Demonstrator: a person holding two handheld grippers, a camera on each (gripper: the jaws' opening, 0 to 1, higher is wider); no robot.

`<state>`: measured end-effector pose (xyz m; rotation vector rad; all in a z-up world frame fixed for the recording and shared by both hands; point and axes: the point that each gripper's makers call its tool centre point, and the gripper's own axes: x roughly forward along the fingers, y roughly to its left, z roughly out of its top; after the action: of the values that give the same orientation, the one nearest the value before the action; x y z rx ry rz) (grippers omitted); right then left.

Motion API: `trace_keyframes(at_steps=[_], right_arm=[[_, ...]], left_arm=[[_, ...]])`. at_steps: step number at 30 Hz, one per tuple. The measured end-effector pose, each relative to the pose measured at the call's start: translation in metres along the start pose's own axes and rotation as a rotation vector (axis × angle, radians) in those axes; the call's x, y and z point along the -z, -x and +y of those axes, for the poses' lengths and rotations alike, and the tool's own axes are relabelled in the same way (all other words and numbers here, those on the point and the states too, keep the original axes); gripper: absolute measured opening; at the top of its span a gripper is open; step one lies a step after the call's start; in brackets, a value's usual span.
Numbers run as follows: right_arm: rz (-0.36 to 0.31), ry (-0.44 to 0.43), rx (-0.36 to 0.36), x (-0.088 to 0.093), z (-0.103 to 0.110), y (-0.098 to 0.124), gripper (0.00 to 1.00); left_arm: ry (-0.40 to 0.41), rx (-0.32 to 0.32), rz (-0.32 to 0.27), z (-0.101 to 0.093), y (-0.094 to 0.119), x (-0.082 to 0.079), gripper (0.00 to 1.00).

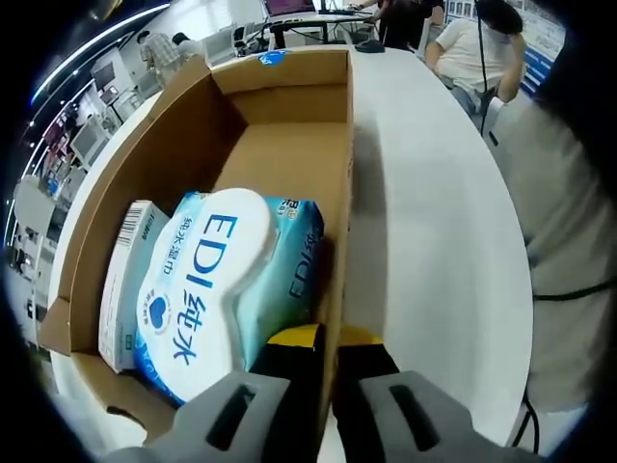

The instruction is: Operate the shoe box by opening the lid, removing the specified soft item, and placing it in the target area until the item is outside and the box remains undamaged.

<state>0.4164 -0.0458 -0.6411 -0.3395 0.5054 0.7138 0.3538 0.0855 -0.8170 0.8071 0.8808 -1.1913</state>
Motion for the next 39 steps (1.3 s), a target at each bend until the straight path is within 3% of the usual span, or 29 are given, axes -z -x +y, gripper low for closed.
trace_keyframes(at_steps=[14, 21, 38, 39], right_arm=[[0.014, 0.104, -0.12, -0.017, 0.02, -0.036, 0.25], [0.063, 0.194, -0.163, -0.01, 0.028, -0.053, 0.25], [0.125, 0.228, -0.212, -0.006, 0.039, -0.088, 0.24], [0.151, 0.29, -0.21, -0.003, 0.038, -0.095, 0.24]], left_arm=[[0.005, 0.0, 0.001, 0.0, 0.0, 0.0, 0.02], [0.003, 0.0, 0.001, 0.0, 0.0, 0.0, 0.02], [0.004, 0.002, 0.001, 0.0, 0.001, 0.0, 0.02], [0.003, 0.001, 0.001, 0.0, 0.001, 0.0, 0.02]])
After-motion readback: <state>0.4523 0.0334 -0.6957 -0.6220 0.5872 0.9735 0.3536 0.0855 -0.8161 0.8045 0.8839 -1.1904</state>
